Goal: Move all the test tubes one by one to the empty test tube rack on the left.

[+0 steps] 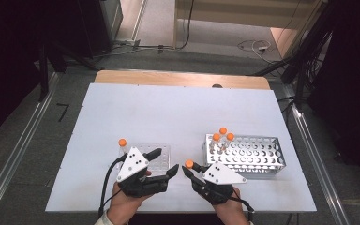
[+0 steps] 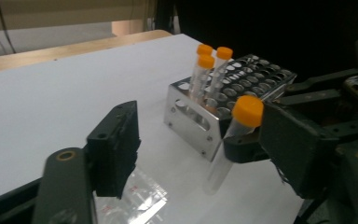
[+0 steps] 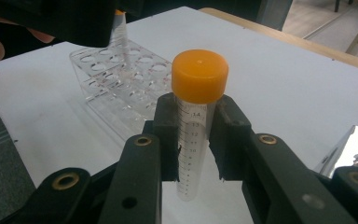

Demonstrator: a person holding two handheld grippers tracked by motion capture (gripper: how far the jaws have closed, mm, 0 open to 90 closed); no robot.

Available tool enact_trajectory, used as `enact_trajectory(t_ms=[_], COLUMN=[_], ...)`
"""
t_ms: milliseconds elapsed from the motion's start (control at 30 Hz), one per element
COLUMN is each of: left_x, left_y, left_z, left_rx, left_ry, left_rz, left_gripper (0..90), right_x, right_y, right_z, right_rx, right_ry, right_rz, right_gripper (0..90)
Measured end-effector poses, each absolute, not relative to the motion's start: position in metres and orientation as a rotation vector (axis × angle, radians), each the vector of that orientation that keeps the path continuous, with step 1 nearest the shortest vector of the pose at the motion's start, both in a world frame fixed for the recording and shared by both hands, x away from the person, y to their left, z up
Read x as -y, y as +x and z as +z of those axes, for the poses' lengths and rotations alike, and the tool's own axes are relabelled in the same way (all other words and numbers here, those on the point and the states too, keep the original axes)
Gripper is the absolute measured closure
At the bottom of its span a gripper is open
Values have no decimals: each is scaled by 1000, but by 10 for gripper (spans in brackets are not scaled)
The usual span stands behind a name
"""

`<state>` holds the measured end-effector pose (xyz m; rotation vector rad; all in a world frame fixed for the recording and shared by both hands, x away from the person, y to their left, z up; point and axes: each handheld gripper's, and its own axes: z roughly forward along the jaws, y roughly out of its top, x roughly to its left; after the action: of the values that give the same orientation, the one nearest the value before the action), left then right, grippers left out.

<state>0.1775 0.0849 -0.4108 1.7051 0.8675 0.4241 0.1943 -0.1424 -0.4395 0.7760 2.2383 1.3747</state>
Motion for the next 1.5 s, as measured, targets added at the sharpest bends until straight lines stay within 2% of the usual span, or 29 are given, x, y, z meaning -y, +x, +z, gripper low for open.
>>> enact_trajectory(t_ms=[233,500,1267,1367,1433,1500], left_x=[-71,-62,-57,-58,-60,-62], left_y=[177,179,182,183,184,184], left_z=[-414,-416,-421,-421,-420,-419], left_rx=[-805,-780,-779,-784,-785,-789], left_ry=[1726,1740,1753,1748,1741,1736], left_rz=[366,346,360,361,363,369], left_gripper=[475,587,693,696,696,697], right_x=[139,136,136,137,137,137], right_y=[191,188,189,189,190,191], right_z=[-439,-439,-439,-438,-438,-438], right_rx=[-2249,-2259,-2260,-2263,-2267,-2277], right_ry=[752,742,757,757,769,776], right_rz=[1382,1387,1392,1400,1398,1393], right_gripper=[714,714,709,623,493,435])
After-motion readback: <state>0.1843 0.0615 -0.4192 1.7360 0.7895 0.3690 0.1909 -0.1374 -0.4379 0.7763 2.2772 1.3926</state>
